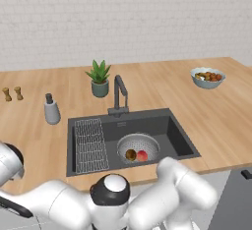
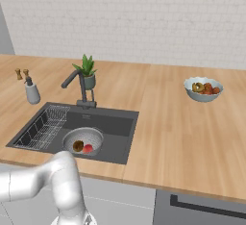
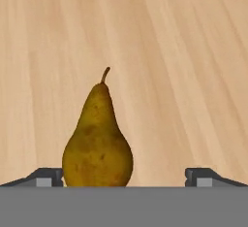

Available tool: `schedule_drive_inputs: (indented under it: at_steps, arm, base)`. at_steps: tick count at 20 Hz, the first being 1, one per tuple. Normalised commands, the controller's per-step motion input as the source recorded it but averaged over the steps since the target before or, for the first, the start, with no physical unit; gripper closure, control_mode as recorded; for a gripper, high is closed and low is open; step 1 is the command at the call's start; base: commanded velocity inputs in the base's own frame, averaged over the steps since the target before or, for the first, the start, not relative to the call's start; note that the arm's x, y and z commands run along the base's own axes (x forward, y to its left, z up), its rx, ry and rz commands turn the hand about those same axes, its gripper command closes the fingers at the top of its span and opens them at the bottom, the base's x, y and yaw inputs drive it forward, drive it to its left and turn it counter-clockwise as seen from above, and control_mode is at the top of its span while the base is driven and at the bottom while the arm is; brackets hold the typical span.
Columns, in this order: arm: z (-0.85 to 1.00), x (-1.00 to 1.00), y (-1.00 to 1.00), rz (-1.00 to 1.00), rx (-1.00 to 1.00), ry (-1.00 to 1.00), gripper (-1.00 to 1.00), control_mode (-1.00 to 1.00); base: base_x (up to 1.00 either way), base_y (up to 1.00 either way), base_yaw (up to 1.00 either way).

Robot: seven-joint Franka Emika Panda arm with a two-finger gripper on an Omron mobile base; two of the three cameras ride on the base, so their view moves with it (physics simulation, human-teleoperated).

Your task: Put the colander in the sink, put the pear, peach, pear in the colander, and turn on the sink faucet and pour water over the colander.

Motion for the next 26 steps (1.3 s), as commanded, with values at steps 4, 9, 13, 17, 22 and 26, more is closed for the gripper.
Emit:
schedule_drive_inputs:
  at_steps: [4, 9, 13, 17, 22, 26]
  arm:
    - [-0.42, 0.21, 0.36, -0.06, 0.0, 0.09, -1.0, -1.0]
    - [-0.32, 0.17, 0.38, -0.04, 0.0, 0.09, -1.0, -1.0]
    - [-0.36, 0.0, 0.36, -0.08, 0.0, 0.09, 1.0, -1.0]
    - [-0.06, 0.0, -0.09, -0.14, -0.04, -0.03, 1.0, -1.0]
    - [0.12, -0.1, -0.94, -0.24, -0.12, -0.19, 1.0, -1.0]
    - [0.23, 0.06, -1.0, -0.42, -0.05, -0.05, 1.0, -1.0]
  base:
    - [0.0, 0.0, 0.0]
    - [0.0, 0.0, 0.0]
    - [0.0, 0.0, 0.0]
    - [0.0, 0.0, 0.0]
    - [0.0, 0.0, 0.0]
    - [0.0, 0.0, 0.0]
